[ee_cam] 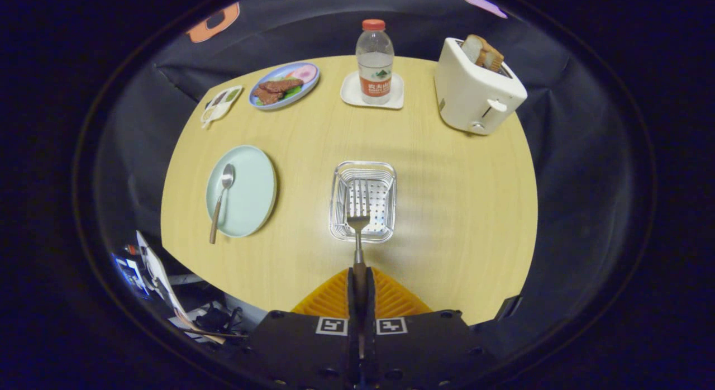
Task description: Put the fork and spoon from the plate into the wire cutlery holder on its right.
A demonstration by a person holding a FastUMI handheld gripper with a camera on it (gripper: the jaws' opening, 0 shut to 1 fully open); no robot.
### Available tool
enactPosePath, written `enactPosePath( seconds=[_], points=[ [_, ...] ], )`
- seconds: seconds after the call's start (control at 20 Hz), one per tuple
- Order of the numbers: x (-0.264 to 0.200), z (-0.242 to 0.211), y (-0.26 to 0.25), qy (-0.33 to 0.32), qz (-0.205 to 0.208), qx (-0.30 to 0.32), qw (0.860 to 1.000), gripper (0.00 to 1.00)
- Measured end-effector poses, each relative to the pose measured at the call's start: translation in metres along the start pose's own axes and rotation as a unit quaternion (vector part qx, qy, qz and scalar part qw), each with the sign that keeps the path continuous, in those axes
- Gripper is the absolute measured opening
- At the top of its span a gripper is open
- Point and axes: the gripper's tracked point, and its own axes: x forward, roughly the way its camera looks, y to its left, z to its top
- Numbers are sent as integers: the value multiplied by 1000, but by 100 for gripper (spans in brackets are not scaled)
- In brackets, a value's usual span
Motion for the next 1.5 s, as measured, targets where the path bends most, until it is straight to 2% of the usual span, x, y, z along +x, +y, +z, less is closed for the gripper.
enactPosePath(
  seconds=[0.3, 0.55, 0.85, 1.05, 1.25, 1.35, 1.4, 1.45, 1.5],
  points=[
    [7, 1, 4, 70, 21, 32, 997, 5],
    [16, 18, 0, 91, -4, 23, 996, 5],
    [24, 32, 9, 92, -13, 30, 995, 8],
    [26, 42, 15, 70, -9, 35, 997, 12],
    [22, 48, 25, 43, -7, 44, 998, 6],
    [20, 51, 36, 28, 2, 43, 999, 15],
    [19, 51, 41, 20, 6, 37, 999, 30],
    [18, 54, 46, 7, 5, 35, 999, 39],
    [17, 57, 50, -8, 1, 33, 999, 55]
  ],
)
